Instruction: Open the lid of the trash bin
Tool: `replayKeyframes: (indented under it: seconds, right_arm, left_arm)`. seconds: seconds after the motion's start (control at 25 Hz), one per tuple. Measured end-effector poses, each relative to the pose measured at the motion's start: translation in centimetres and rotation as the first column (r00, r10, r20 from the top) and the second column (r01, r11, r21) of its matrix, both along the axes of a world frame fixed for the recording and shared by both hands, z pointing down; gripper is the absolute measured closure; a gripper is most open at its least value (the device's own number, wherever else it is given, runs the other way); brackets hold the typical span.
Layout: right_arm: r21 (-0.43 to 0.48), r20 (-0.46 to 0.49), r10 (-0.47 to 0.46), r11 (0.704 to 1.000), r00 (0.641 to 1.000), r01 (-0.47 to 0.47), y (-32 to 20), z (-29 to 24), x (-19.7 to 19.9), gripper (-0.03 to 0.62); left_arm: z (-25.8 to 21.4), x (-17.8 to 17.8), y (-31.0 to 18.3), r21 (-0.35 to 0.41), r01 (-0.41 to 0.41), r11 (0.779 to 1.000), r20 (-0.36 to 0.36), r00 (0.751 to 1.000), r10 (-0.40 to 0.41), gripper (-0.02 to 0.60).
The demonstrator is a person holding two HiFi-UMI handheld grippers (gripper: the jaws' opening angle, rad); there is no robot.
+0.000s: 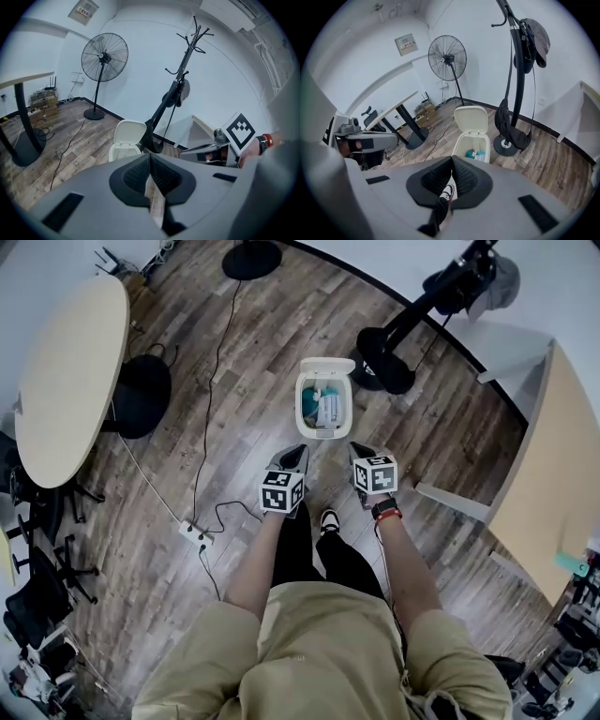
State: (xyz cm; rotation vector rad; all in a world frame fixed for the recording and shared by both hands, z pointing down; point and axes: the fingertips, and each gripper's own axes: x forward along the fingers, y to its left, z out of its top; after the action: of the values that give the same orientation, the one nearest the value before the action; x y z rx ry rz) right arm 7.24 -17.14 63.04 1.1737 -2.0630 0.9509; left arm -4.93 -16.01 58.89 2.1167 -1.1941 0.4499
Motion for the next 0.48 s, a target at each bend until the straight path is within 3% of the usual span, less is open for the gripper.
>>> replayKeyframes:
  seconds: [0.48]
  right_arm:
    - [0.117, -0.001, -0.002, 0.993, 1.0, 0.003, 2.2, -8.8, 0.7, 0.578]
  left_arm:
    - [-7.4, 0.0, 2.7, 0.087, 0.034, 0.996, 0.023, 0.999, -0.036, 0.558]
